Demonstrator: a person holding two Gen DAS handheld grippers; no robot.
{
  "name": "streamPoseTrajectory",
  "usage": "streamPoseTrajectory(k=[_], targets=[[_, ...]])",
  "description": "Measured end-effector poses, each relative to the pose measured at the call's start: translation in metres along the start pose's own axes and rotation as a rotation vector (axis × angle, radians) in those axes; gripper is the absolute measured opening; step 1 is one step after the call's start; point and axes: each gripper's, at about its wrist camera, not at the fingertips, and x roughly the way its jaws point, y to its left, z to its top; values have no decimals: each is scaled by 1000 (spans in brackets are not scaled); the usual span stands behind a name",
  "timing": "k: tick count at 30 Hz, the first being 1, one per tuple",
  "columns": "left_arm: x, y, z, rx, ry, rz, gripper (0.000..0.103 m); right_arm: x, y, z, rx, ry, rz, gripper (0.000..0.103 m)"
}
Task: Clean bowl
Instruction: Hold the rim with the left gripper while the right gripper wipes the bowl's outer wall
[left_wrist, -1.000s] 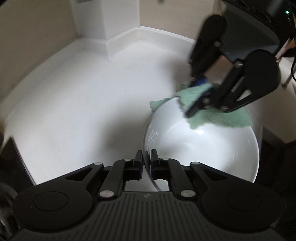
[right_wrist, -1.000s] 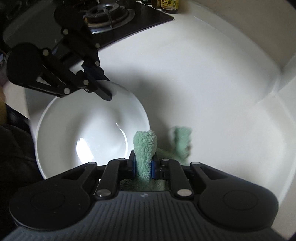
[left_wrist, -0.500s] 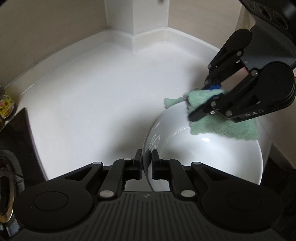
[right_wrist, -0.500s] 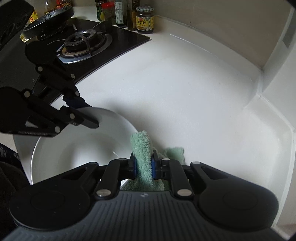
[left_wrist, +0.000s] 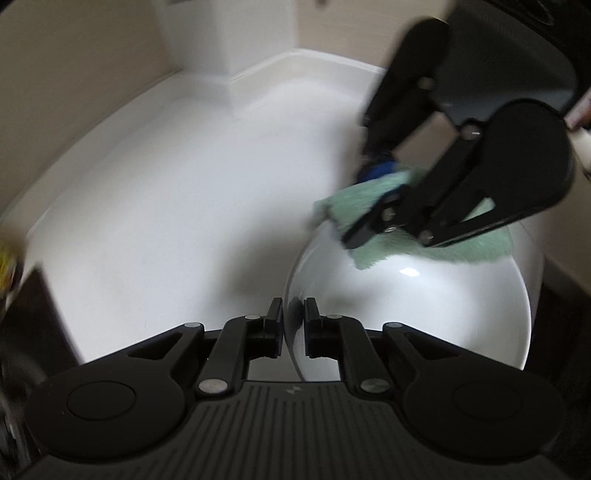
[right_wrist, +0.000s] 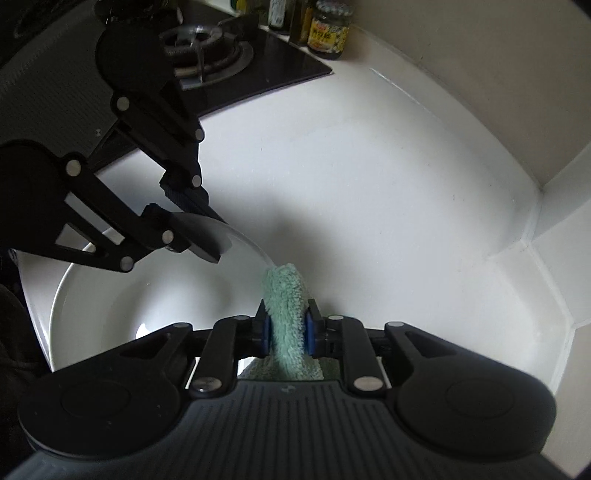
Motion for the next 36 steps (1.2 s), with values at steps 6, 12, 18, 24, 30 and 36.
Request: streamPoseTrajectory(k=[6, 12, 18, 24, 30, 36], targets=[[-12, 2, -14, -114, -34, 1, 5, -7, -10, -19, 139, -46, 12, 11], [-3, 12, -2, -15, -29, -63, 5, -7, -14, -29, 83, 72, 75, 12], [2, 11, 11, 91, -20, -65, 6, -4, -9, -5, 10, 45, -35, 12], [11, 6, 8, 112, -15, -80, 7, -10, -16, 12, 50, -66, 29, 11], [29, 10, 20, 107, -29, -93, 7, -11, -20, 1, 32, -22, 20, 17], [31, 10, 18, 107, -42, -86, 8, -50, -35, -22, 168, -126, 99, 18]])
